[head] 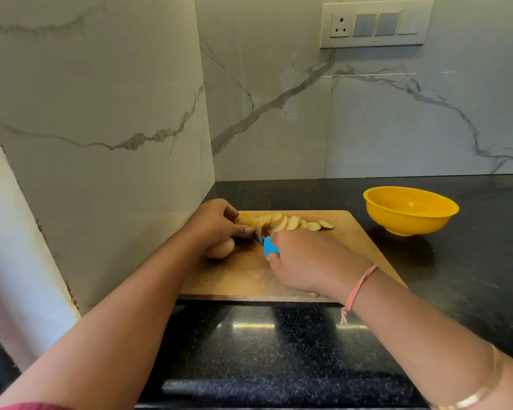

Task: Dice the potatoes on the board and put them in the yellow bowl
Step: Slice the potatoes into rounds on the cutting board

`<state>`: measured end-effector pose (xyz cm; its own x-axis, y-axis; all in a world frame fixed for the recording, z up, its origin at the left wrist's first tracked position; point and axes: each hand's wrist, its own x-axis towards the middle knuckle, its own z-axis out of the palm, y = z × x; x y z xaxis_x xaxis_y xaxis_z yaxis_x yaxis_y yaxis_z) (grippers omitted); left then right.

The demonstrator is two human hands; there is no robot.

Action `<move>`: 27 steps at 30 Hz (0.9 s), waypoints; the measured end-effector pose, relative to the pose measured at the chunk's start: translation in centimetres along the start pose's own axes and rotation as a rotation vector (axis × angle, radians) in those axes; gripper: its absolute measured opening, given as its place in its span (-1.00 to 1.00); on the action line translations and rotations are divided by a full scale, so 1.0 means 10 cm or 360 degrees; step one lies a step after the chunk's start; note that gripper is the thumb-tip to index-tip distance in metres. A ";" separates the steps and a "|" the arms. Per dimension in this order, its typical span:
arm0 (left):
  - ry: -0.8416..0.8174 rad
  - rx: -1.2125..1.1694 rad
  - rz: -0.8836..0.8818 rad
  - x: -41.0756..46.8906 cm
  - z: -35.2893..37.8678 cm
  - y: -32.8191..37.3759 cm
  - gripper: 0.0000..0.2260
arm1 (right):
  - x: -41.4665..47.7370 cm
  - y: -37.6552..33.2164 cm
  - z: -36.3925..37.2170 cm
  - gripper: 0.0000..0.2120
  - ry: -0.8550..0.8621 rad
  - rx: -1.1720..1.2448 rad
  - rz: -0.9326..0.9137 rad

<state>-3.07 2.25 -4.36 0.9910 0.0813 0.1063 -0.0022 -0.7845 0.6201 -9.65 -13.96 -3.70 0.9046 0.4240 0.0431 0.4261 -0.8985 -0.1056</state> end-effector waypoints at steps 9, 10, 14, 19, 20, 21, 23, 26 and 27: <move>-0.0042 -0.0030 -0.0026 0.00 -0.01 -0.02 -0.67 | -0.12 0.11 -0.08 -0.63 -0.0046 0.0052 0.0092; -0.0042 -0.0026 -0.0032 0.00 -0.01 -0.02 -0.64 | -0.11 0.12 -0.09 -0.63 -0.0034 0.0087 0.0118; -0.0024 0.0010 -0.0044 0.00 -0.02 -0.01 -0.60 | -0.10 0.09 -0.09 -0.61 -0.0001 0.0199 0.0183; -0.0023 0.0054 -0.0033 -0.02 0.00 0.02 -0.57 | 0.03 -0.05 0.06 -0.66 0.0107 0.0121 0.0140; -0.0025 0.0051 -0.0038 -0.03 0.01 0.01 -0.58 | 0.07 -0.07 0.09 -0.68 0.0103 0.0111 0.0146; -0.0024 0.0046 -0.0048 -0.03 0.01 0.01 -0.58 | 0.10 -0.10 0.09 -0.70 0.0088 0.0096 0.0154; -0.0006 0.0037 -0.0075 -0.03 0.01 -0.01 -0.58 | 0.12 -0.13 0.06 -0.72 0.0059 0.0047 0.0154; 0.0039 0.0013 -0.0110 0.00 -0.01 -0.04 -0.57 | 0.04 -0.10 -0.08 -0.72 0.0002 0.0031 0.0143; 0.0043 0.0004 -0.0118 0.01 -0.01 -0.04 -0.56 | 0.00 -0.08 -0.14 -0.72 -0.0030 0.0043 0.0141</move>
<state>-3.00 2.63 -4.58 0.9845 0.1556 0.0809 0.0714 -0.7771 0.6253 -9.93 -13.40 -2.26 0.9384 0.3453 0.0138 0.3439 -0.9293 -0.1349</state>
